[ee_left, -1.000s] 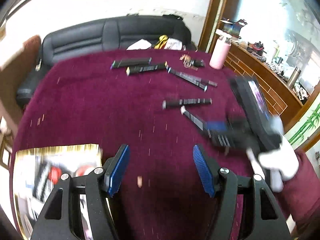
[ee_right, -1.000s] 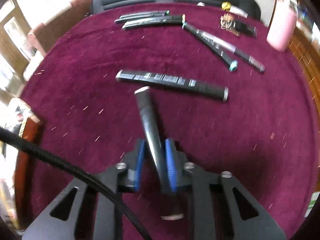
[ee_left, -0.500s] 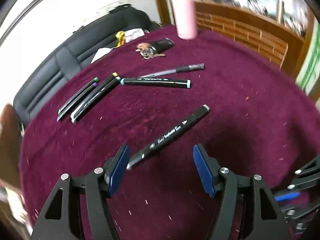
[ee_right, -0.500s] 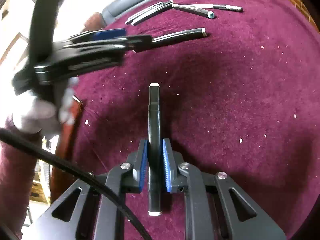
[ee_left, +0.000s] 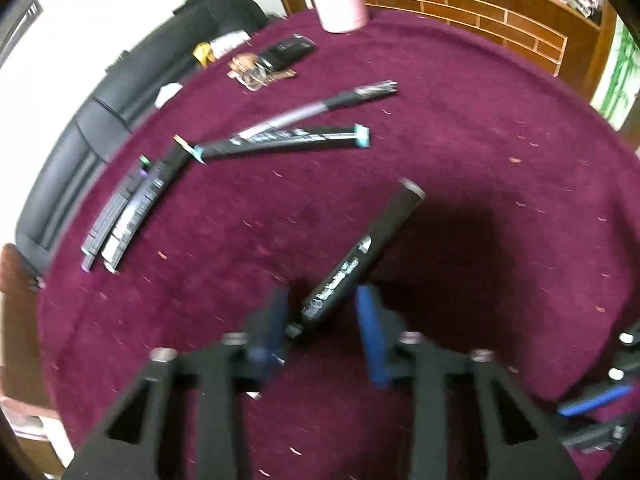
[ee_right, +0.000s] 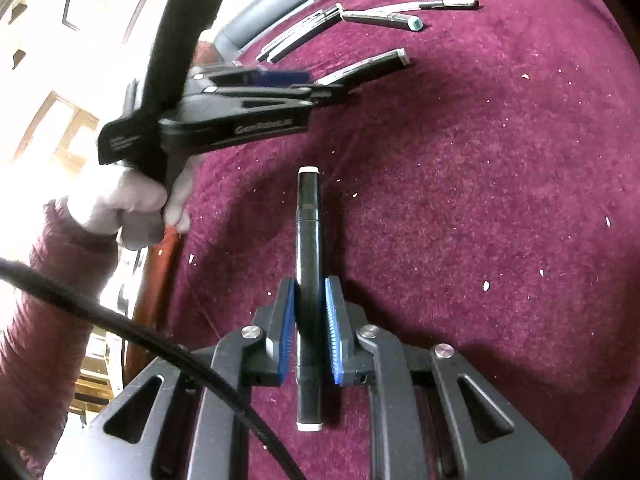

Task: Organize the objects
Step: 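Grasp a black marker with printed white text with the left gripper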

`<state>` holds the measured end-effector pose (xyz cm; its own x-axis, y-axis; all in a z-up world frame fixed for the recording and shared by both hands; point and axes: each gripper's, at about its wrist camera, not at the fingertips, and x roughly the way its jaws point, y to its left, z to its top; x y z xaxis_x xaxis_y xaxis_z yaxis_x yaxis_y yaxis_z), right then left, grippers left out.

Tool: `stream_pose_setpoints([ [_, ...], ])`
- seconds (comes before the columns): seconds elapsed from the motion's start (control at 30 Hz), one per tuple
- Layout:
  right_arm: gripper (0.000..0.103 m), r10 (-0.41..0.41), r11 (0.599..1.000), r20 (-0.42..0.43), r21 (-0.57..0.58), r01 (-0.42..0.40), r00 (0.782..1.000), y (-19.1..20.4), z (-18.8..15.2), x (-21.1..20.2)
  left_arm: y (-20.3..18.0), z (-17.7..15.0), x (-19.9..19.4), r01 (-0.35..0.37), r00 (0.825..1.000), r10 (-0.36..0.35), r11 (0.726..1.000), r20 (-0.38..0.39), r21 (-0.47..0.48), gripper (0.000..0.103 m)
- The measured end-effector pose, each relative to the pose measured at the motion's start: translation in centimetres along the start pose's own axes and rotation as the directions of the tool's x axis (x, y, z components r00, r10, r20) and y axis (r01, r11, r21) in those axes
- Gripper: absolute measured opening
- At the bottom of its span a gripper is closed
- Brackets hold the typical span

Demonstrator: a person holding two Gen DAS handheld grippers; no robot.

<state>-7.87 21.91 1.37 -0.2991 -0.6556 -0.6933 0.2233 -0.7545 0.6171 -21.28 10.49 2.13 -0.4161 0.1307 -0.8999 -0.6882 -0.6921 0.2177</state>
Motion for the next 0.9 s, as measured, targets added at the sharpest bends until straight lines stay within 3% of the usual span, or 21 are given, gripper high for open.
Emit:
stream_pose_setpoints([
  [0.07,0.013,-0.004,1.000,0.002,-0.003,0.004,1.000,0.1,-0.1,-0.1,-1.0,-0.7,-0.6,0.027,0.999,-0.027,1.000,-0.018,0.013,0.012],
  [0.23,0.013,-0.035,0.999,0.011,-0.026,0.035,0.999,0.9,-0.5,-0.2,-3.6,-3.3,-2.3,0.044,0.998,-0.042,0.998,-0.050,0.047,0.012],
  [0.43,0.013,-0.049,0.998,0.025,-0.038,0.050,0.998,1.4,-0.9,-0.4,-5.6,-2.1,-1.9,-0.085,0.996,0.087,0.993,-0.016,0.084,0.015],
  [0.57,0.013,-0.064,0.997,0.031,-0.052,0.065,0.997,1.9,-1.3,-0.4,-7.3,-2.2,-2.0,-0.185,0.982,0.180,0.974,0.050,0.130,0.013],
  [0.63,0.013,-0.075,0.995,0.035,-0.062,0.077,0.997,2.2,-1.5,-0.4,-7.1,-2.6,-2.3,-0.172,0.985,0.168,0.979,0.049,0.108,0.012],
  [0.73,0.013,-0.081,0.994,0.040,-0.066,0.084,0.996,2.5,-1.7,-0.5,-5.5,-3.5,-3.1,-0.095,0.995,0.095,0.996,0.031,-0.002,0.012],
  [0.9,0.013,-0.081,0.994,0.043,-0.063,0.084,0.996,2.7,-2.0,-0.4,-3.5,-5.0,-5.8,-0.037,0.985,0.055,0.993,0.166,-0.110,0.017],
])
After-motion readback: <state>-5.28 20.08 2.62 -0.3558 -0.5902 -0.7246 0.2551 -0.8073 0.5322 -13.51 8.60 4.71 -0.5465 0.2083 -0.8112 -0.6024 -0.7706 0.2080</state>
